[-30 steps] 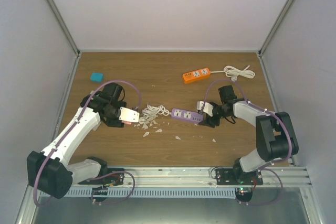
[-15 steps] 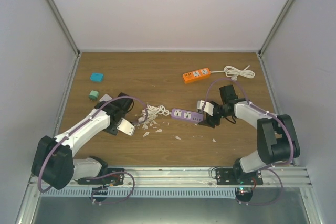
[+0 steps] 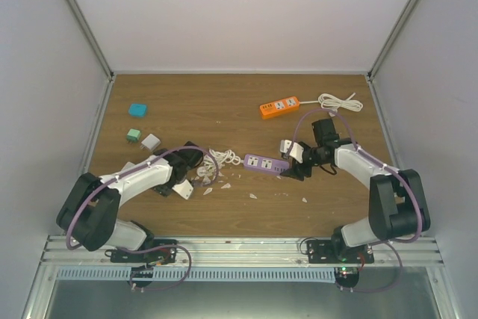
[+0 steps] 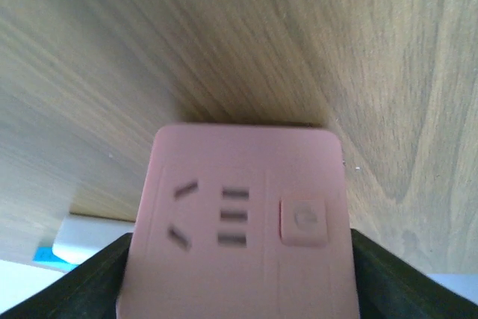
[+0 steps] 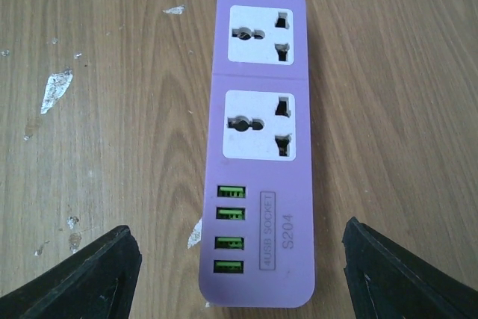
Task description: Pull the plug off the socket
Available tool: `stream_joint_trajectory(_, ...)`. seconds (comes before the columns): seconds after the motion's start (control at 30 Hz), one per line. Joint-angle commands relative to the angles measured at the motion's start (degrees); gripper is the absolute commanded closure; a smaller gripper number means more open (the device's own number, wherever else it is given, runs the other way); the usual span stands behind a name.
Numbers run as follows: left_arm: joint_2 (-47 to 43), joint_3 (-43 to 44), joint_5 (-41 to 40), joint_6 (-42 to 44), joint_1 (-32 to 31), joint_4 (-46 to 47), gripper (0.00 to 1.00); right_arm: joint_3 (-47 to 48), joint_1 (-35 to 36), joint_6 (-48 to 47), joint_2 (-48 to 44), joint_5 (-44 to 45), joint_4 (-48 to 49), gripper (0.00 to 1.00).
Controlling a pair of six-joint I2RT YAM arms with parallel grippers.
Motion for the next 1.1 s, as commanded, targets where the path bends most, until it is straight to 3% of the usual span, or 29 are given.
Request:
stream_joint_trajectory(0.0, 1.45, -0.90, -0.49, -2.14, -1.84, 1.35, 0.25, 1.23, 0.83, 1.23, -0.43, -1.07, -0.28, 0.25)
stream_joint_trajectory(0.33, 1.30, 8.64, 8.51, -10.17, -3.21, -6.09, 0.01, 4.62, 5.17, 4.71, 1.34, -0.04, 0.99, 0.24)
stream_joint_trajectory(0.8, -4.42, 15.46, 18.08, -21.25, -1.08, 1.38, 0.01, 11.05, 15.28, 7.63, 10.10, 8.97, 2.40, 0.24)
stream_joint_trajectory(1.07, -8.69, 14.50, 25.14, -24.21, 2.45, 3.51, 0.01, 16.60, 20.22, 9.72, 14.79, 10.82, 2.72, 0.24)
